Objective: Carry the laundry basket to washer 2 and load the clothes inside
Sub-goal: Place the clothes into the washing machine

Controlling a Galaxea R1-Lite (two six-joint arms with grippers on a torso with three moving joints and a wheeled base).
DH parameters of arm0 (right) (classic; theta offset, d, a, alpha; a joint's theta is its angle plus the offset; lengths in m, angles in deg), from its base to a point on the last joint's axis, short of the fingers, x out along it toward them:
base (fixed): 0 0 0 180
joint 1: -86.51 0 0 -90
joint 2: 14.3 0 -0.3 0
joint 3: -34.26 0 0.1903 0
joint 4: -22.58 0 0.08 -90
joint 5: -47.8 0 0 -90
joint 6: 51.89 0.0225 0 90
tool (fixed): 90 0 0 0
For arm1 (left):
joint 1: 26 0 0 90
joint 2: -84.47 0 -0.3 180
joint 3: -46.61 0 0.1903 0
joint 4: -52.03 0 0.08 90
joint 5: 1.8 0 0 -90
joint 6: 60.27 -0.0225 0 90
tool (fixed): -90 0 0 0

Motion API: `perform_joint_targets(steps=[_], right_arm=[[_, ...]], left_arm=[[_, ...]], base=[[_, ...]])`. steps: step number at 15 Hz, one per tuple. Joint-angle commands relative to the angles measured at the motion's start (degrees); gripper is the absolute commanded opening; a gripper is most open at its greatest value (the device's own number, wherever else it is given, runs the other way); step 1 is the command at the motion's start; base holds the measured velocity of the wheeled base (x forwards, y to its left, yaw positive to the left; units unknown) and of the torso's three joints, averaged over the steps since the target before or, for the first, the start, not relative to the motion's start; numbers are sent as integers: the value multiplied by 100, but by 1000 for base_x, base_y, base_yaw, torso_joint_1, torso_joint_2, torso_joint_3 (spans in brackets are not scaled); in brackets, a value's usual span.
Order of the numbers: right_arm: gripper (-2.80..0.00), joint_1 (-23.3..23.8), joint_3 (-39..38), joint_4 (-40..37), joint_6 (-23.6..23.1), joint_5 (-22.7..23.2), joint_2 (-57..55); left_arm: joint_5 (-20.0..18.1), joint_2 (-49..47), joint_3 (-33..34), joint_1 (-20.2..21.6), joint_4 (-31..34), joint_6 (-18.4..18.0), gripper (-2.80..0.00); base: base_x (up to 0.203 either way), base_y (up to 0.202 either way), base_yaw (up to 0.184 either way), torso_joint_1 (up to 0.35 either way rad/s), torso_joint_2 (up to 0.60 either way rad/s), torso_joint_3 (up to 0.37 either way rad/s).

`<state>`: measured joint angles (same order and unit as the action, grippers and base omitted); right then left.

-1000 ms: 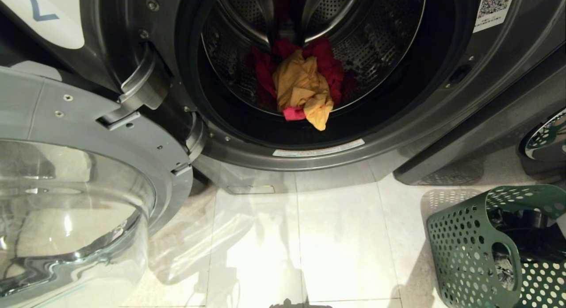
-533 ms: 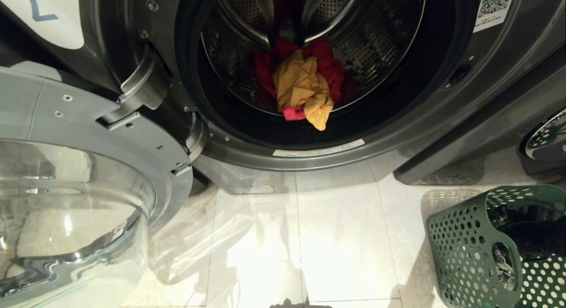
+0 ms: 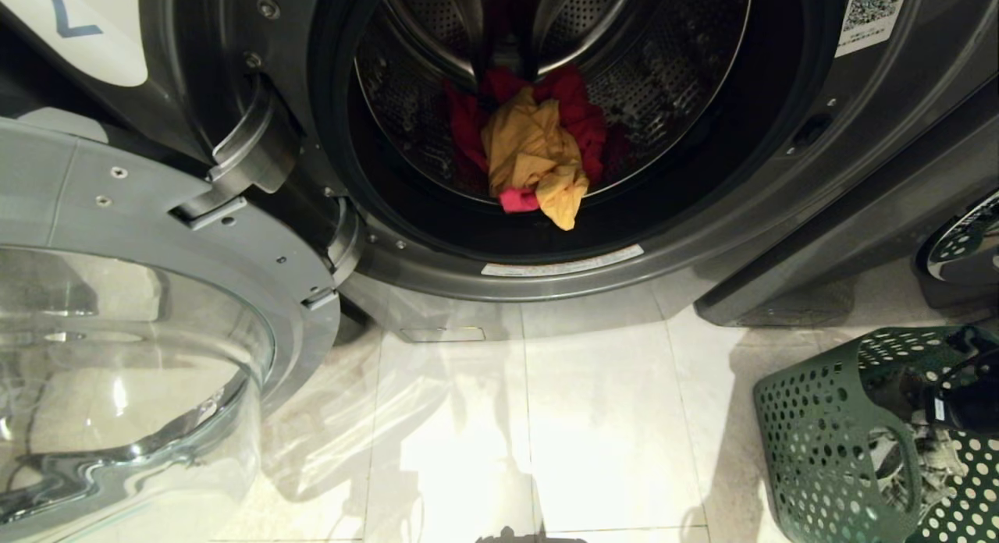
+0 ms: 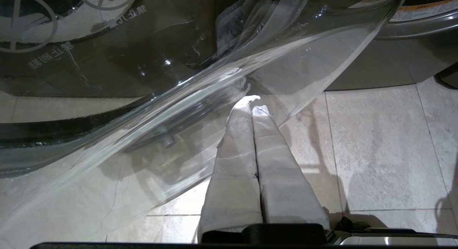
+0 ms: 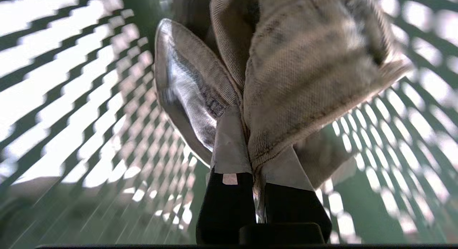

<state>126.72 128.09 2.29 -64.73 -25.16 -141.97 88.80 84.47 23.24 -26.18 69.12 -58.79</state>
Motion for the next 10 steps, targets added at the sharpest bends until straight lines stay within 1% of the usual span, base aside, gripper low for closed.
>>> perform_joint_targets(steps=[1, 4, 6, 7, 10], right_arm=[[-280, 71, -732, -18, -23, -11, 1642], [-280, 154, -1437, -52, -34, -60, 3391], [-280, 79, -1704, -187, -53, 86, 4636], [-280, -78, -1779, -303, -66, 173, 5204], [-280, -828, -1802, -623, -271, 355, 6534]], left_arm=[[2, -9, 229, 1, -5, 2, -280], [2, -9, 229, 1, -5, 2, -280], [2, -9, 229, 1, -5, 2, -280], [2, -9, 229, 1, -5, 2, -280], [2, -9, 229, 1, -5, 2, -280]], base=[[0, 0, 0, 0, 0, 0], [0, 0, 0, 0, 0, 0], [0, 0, 0, 0, 0, 0], [0, 0, 0, 0, 0, 0], [0, 0, 0, 0, 0, 0]])
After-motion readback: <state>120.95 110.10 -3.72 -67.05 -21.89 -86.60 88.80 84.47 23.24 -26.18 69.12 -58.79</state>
